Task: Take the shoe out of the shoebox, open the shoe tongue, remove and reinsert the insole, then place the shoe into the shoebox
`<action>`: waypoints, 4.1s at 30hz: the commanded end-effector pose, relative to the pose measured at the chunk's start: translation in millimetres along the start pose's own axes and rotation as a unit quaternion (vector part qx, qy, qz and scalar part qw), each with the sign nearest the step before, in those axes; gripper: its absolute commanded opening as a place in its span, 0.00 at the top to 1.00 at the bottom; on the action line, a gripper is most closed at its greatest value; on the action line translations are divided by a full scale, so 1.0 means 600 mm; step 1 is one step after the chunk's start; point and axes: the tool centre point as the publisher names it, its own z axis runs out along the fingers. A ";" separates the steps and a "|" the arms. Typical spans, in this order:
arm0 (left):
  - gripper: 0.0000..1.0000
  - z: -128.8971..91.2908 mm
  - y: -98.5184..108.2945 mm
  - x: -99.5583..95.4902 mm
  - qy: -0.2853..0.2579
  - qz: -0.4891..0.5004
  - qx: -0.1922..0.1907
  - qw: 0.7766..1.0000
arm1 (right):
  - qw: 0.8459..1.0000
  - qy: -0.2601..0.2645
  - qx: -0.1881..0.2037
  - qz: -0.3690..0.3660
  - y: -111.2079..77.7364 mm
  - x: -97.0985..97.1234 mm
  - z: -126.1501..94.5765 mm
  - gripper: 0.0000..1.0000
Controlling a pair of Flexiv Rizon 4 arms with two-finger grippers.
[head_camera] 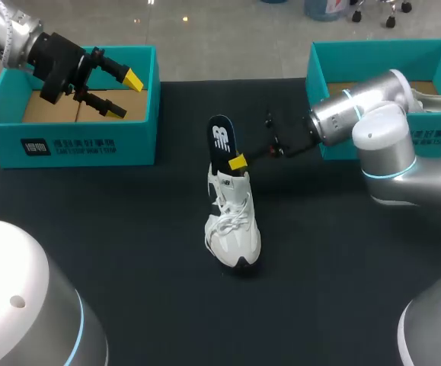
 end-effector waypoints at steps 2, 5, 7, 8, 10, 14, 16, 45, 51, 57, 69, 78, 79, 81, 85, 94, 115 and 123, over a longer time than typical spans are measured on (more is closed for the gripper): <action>0.00 -0.001 0.000 0.000 0.001 0.000 0.000 1.000 | 1.000 0.002 0.027 0.005 -0.001 -0.007 0.007 1.00; 0.00 -0.001 0.000 0.000 0.001 0.000 0.000 1.000 | 0.999 0.000 0.031 0.007 -0.007 -0.003 0.009 1.00; 0.00 -0.001 0.000 0.000 0.001 0.000 0.000 1.000 | 0.999 0.000 0.034 0.010 -0.012 -0.001 0.010 1.00; 0.00 -0.001 0.000 0.000 0.001 0.000 0.000 1.000 | 0.999 -0.001 0.035 0.011 -0.014 0.000 0.010 1.00; 0.00 -0.001 0.000 0.000 0.001 0.000 0.000 1.000 | 0.999 -0.004 0.034 0.012 -0.014 0.003 0.009 1.00; 0.00 -0.001 0.000 0.000 0.001 0.000 0.000 1.000 | 1.000 -0.011 0.022 0.011 0.000 0.006 0.001 0.70; 0.00 -0.001 0.000 0.000 0.001 0.000 0.000 1.000 | 1.000 -0.014 0.023 0.011 0.006 0.004 -0.001 0.71; 0.00 -0.001 0.000 0.000 0.001 0.000 0.000 1.000 | 0.992 -0.013 0.056 0.108 -0.044 0.017 0.006 1.00; 0.00 -0.001 0.000 0.000 0.001 0.000 0.000 1.000 | 0.995 -0.024 0.044 0.085 -0.015 0.026 0.003 0.74; 0.00 -0.001 0.000 0.000 0.001 0.000 0.000 1.000 | 0.996 -0.026 0.045 0.068 0.010 0.024 0.005 0.76; 0.00 -0.001 0.000 0.000 0.001 0.000 0.000 1.000 | 0.995 -0.034 0.055 0.071 0.010 0.008 0.002 1.00; 0.00 -0.001 0.000 0.000 0.001 0.000 0.000 1.000 | 0.994 -0.040 0.053 0.090 -0.017 0.028 0.001 1.00; 0.00 -0.001 0.000 0.000 0.001 0.000 0.000 1.000 | 0.993 -0.041 0.054 0.092 -0.020 0.030 0.002 1.00; 0.00 -0.001 0.000 0.000 0.001 0.000 0.000 1.000 | 0.993 -0.041 0.055 0.094 -0.024 0.033 0.004 1.00; 0.00 -0.001 0.000 0.000 0.001 0.000 0.000 1.000 | 0.992 -0.047 0.066 0.100 -0.032 0.036 0.008 1.00; 0.00 -0.001 0.000 0.000 0.001 0.000 0.000 1.000 | 0.993 -0.057 0.063 0.087 -0.012 0.036 0.010 0.55; 0.00 -0.001 0.000 0.000 0.001 0.000 0.000 1.000 | 0.992 -0.058 0.076 0.078 0.004 0.011 0.013 1.00; 0.00 -0.001 0.000 0.000 0.001 0.000 0.000 1.000 | 0.992 -0.054 0.074 0.092 -0.020 0.020 0.018 1.00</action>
